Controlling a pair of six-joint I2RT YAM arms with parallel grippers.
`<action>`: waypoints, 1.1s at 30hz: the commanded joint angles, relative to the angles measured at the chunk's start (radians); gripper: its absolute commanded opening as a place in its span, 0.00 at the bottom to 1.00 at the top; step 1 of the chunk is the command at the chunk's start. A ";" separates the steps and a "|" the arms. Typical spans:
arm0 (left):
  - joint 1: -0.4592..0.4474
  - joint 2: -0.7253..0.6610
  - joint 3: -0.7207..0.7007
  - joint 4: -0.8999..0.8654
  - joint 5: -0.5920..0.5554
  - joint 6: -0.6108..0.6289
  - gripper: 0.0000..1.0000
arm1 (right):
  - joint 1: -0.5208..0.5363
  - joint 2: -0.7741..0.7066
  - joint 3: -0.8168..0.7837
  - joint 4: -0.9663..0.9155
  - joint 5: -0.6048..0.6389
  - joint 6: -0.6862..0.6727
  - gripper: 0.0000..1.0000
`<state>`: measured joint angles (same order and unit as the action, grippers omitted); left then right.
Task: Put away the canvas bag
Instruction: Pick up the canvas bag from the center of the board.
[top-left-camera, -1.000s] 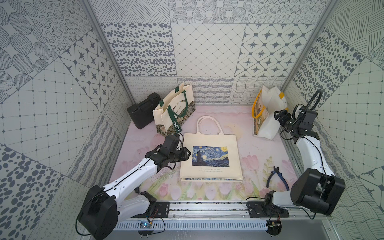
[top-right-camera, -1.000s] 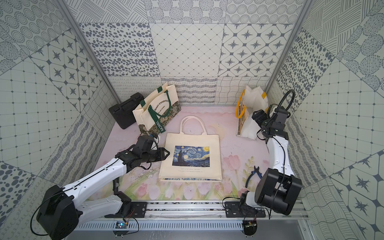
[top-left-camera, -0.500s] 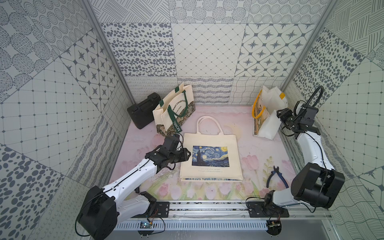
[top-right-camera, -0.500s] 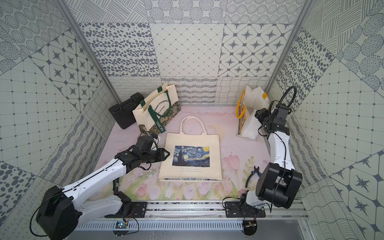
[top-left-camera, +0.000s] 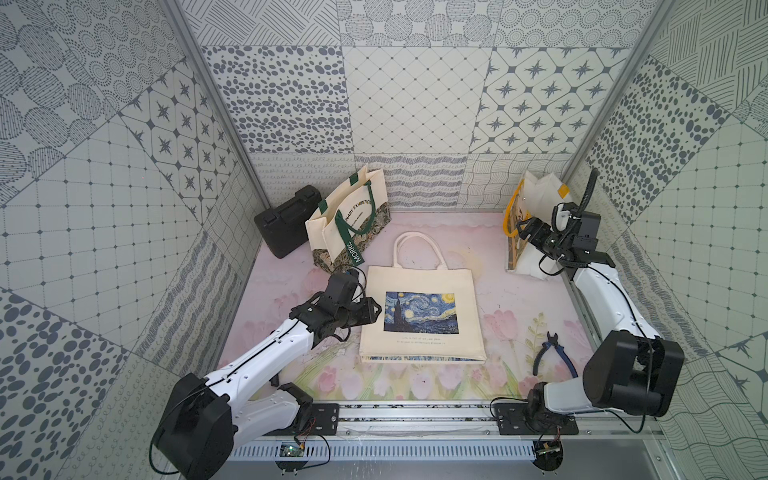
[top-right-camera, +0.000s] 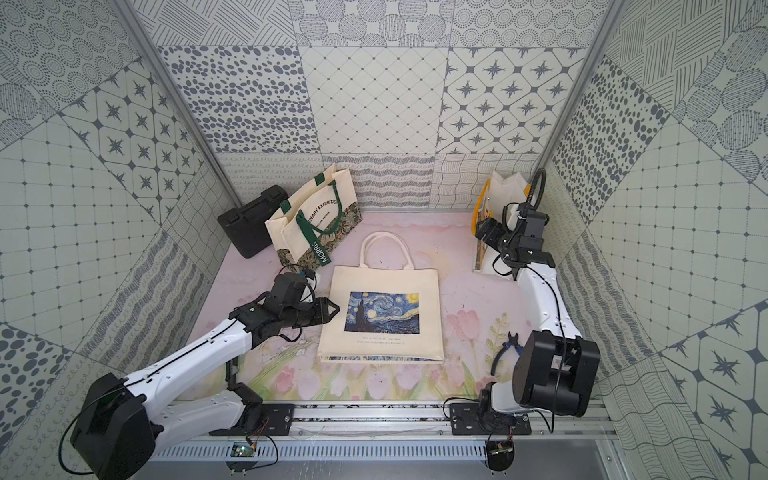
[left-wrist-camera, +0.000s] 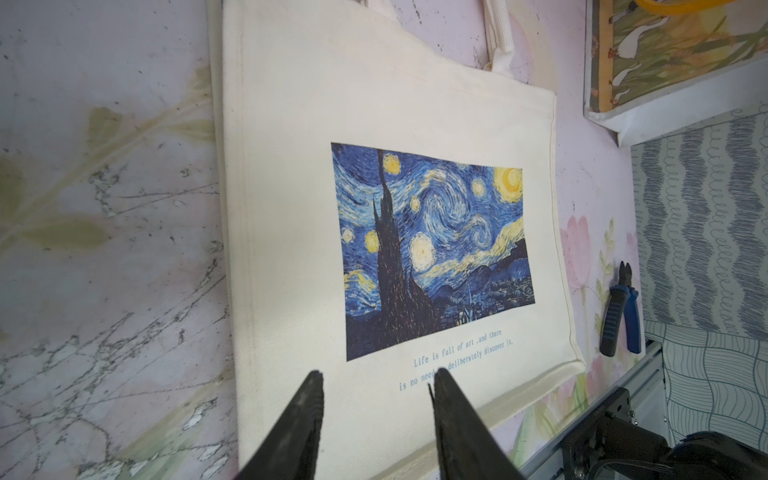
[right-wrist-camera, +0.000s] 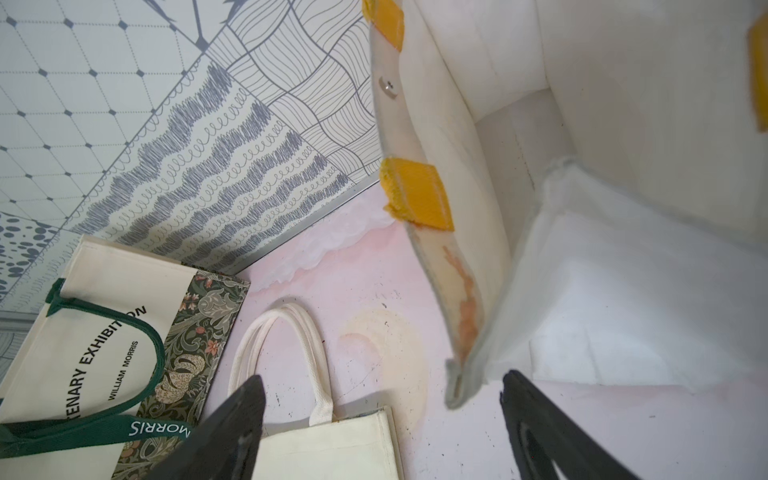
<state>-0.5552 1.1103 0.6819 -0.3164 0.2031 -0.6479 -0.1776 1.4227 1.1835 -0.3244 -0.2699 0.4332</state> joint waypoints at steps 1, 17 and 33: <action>0.002 -0.021 -0.008 0.034 0.014 -0.005 0.45 | -0.001 -0.036 0.045 -0.055 0.161 -0.062 0.90; 0.002 -0.007 -0.022 0.065 0.013 -0.004 0.45 | 0.002 -0.118 -0.148 0.228 0.376 -0.056 0.99; 0.001 0.020 -0.042 0.093 0.034 0.014 0.45 | -0.192 0.031 -0.329 0.815 -0.084 0.168 0.97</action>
<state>-0.5552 1.1202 0.6216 -0.2485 0.2211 -0.6609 -0.3515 1.4284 0.8810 0.2764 -0.1909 0.5171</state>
